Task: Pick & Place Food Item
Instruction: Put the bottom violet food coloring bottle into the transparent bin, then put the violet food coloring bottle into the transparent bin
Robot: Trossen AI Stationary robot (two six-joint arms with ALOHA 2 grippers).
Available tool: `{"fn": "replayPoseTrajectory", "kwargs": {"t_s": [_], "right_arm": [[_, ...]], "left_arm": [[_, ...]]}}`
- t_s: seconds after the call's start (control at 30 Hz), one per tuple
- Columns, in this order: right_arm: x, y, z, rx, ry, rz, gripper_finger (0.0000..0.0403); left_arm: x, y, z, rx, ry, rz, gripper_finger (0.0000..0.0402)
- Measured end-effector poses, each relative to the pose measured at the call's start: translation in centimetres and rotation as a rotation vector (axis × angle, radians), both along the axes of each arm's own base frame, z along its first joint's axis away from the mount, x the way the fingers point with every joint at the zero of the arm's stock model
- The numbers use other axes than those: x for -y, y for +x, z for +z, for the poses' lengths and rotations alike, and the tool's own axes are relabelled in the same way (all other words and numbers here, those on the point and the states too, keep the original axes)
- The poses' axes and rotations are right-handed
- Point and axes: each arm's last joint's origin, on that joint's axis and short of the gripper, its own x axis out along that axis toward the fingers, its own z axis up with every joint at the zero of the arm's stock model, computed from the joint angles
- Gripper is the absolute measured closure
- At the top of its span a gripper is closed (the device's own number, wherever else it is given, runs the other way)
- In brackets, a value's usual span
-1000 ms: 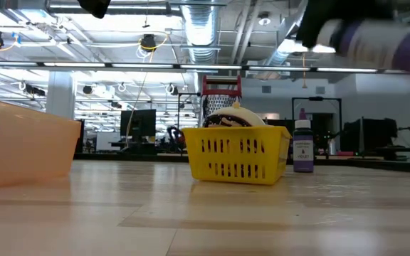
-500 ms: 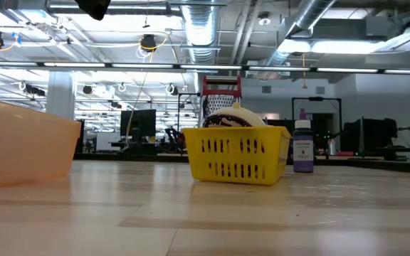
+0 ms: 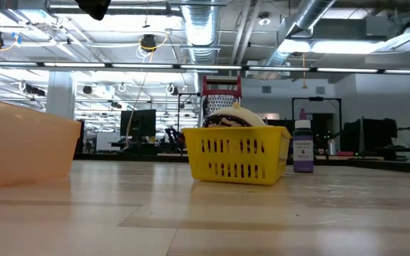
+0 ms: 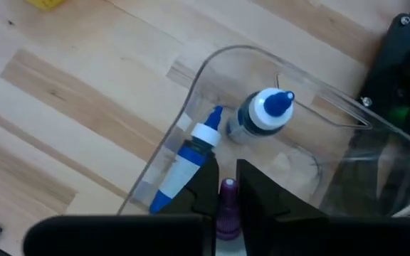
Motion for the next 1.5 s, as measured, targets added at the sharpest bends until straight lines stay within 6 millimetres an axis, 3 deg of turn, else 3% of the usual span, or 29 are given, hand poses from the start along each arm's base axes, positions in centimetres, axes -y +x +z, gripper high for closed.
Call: {"fn": "replayPoseTrajectory", "kwargs": {"t_s": [0.13,0.4,0.53,0.67,1.03,1.33,1.5], "right_arm": [[0.0,0.0,0.0,0.000,-0.002,0.004,0.0375],[0.2,0.4,0.0,-0.002,-0.005,0.000,0.0285],[0.4,0.7,0.1,0.059,-0.041,0.028,0.0277],[1.4,2.5,0.3,0.151,-0.119,0.053,0.0285],[9.0,10.4,0.6,0.044,-0.333,0.032,0.0278],[16.8,14.6,0.5,-0.083,-0.348,-0.095,0.0179],[21.9,16.4,0.1,-0.178,-0.245,-0.131,0.0134]], "left_arm": [[0.0,0.0,0.0,-0.001,0.000,0.000,0.0151],[0.0,0.0,0.0,-0.002,0.001,0.000,0.0151],[0.0,0.0,0.0,-0.003,0.001,0.000,0.0151],[0.0,0.0,0.0,-0.003,0.002,-0.001,0.0151],[0.0,0.0,0.0,-0.003,0.004,-0.002,0.0151],[0.0,0.0,0.0,-0.004,0.002,-0.005,0.0151],[0.0,0.0,0.0,-0.004,0.001,-0.004,0.0151]]}}
